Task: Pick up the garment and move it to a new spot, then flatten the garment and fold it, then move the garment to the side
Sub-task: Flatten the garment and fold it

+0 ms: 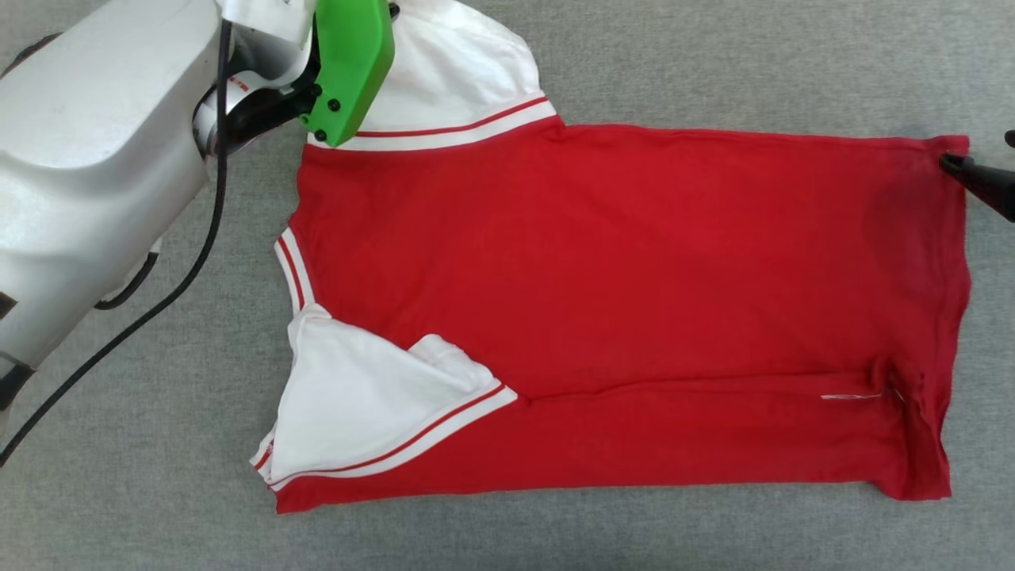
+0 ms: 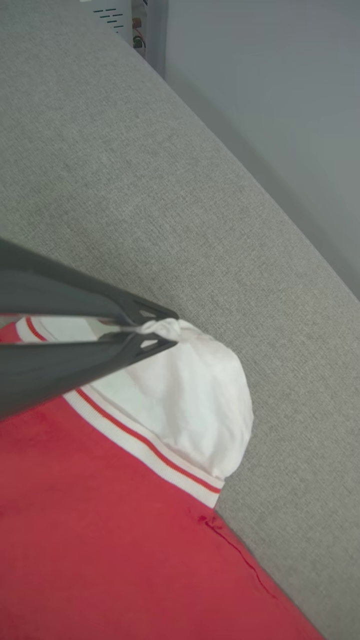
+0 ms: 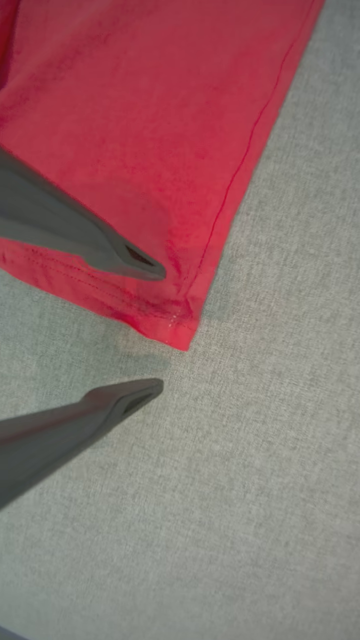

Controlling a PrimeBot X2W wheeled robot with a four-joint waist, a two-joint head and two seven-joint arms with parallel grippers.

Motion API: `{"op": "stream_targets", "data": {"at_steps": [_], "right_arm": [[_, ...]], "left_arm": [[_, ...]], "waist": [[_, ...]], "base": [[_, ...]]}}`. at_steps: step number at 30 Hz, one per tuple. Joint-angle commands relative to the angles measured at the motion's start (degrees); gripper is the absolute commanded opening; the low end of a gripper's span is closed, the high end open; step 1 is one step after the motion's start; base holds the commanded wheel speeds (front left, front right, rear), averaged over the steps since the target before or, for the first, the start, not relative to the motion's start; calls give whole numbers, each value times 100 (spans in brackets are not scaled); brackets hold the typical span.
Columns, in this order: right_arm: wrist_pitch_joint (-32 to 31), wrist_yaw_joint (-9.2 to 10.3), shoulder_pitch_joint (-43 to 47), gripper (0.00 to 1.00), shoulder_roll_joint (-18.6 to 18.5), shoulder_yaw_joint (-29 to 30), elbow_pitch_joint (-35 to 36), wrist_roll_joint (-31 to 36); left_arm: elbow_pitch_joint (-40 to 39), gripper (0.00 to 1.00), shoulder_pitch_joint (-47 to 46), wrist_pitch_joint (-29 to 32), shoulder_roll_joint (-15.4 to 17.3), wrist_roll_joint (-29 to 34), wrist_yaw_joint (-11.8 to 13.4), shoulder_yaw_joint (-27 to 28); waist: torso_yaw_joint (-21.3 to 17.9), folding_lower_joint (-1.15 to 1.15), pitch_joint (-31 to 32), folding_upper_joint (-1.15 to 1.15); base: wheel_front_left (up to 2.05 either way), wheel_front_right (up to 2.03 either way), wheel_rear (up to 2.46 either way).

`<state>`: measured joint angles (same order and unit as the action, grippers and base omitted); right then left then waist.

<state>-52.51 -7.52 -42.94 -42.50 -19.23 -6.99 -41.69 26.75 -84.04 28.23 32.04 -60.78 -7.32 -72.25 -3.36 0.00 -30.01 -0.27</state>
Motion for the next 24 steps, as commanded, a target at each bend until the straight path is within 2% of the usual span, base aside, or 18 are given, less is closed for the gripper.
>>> {"op": "stream_targets", "data": {"at_steps": [1,8,13,14,15,18,24], "right_arm": [[-24,3,-122,100,109,-12,-146,-92],[96,3,-36,100,482,-243,-830,-197],[115,3,208,100,478,-720,-1058,-352],[147,3,213,44,468,-758,-1078,-384],[210,3,197,0,443,-796,-1097,-405],[438,3,97,0,362,-833,-1167,-402],[1319,3,-48,0,257,-813,-1171,-365]], "left_arm": [[-40,0,-95,-45,-53,90,-16,-20],[-114,0,-203,-128,-110,120,-16,-56],[-95,0,-209,-148,-75,104,-16,-75],[-88,0,-206,-153,-64,100,-16,-77],[-75,0,-194,-154,-48,90,-16,-80],[-22,0,-156,-173,-18,58,-16,-87],[54,0,26,-355,-12,0,-16,-97]], "waist": [[130,0,-144,27],[263,0,-302,27],[246,0,-302,27],[234,0,-293,27],[216,0,-272,27],[181,0,-194,27],[174,0,165,27]], "base": [[0,0,0],[0,0,0],[0,0,0],[0,0,0],[0,0,0],[0,0,0],[0,0,0]]}}
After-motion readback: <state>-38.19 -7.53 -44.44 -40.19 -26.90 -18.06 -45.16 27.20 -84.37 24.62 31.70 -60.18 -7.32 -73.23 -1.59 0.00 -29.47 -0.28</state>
